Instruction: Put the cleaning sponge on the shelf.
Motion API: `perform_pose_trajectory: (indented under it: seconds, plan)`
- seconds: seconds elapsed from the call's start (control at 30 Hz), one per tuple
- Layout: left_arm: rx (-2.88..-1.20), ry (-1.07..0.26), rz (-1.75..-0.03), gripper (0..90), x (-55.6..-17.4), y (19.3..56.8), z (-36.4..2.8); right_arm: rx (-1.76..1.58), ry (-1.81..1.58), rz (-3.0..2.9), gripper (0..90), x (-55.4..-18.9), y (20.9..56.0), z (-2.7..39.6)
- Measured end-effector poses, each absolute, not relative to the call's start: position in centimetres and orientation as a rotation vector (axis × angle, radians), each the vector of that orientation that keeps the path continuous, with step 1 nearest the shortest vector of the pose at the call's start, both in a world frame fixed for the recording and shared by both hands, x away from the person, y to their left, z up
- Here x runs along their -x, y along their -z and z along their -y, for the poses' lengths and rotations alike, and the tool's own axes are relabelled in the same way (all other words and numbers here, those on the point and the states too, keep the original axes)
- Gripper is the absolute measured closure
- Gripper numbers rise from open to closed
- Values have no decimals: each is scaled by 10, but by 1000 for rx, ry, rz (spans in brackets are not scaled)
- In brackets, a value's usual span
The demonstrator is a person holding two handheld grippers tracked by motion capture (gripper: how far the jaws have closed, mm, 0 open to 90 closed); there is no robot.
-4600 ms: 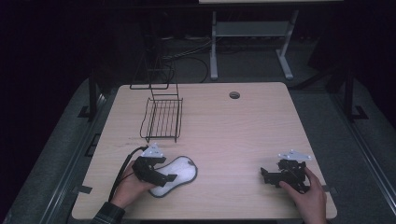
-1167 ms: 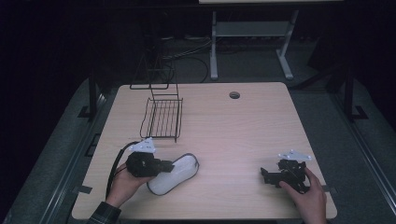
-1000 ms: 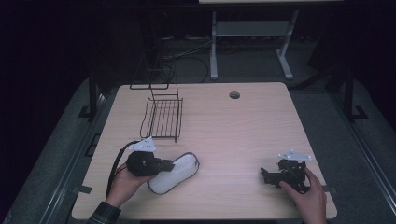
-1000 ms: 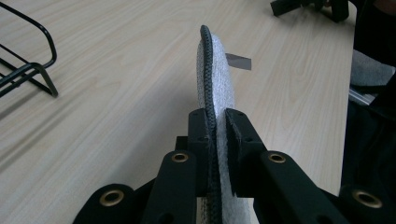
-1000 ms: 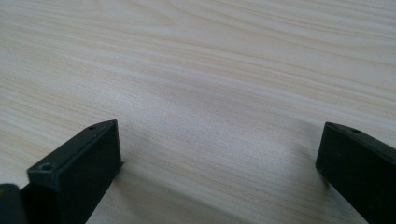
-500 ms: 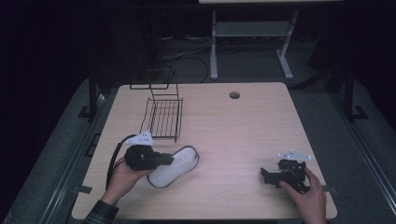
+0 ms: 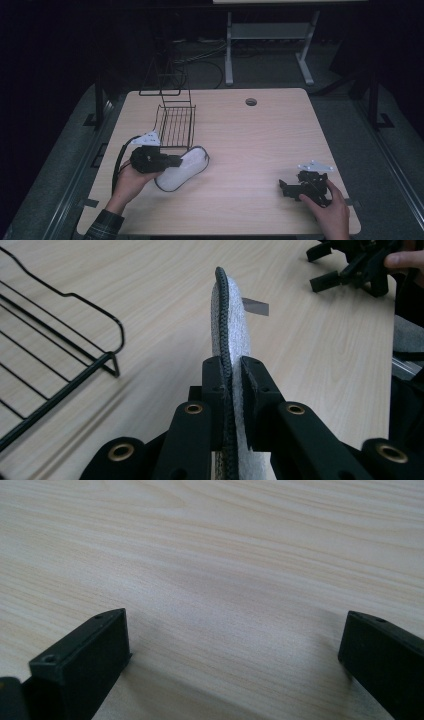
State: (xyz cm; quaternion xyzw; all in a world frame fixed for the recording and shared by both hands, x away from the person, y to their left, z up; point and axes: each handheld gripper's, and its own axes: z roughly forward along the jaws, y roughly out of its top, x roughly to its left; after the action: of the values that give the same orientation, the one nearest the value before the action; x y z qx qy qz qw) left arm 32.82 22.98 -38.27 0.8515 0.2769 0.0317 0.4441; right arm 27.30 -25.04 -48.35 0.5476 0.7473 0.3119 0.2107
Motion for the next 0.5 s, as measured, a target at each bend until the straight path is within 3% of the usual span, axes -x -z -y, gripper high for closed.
perform_pose_trajectory:
  seconds: [0.5]
  plan:
    - [-2090,-122,-735,816,-351,377,-243,-1522,-867,-2077,0,-273,484,250]
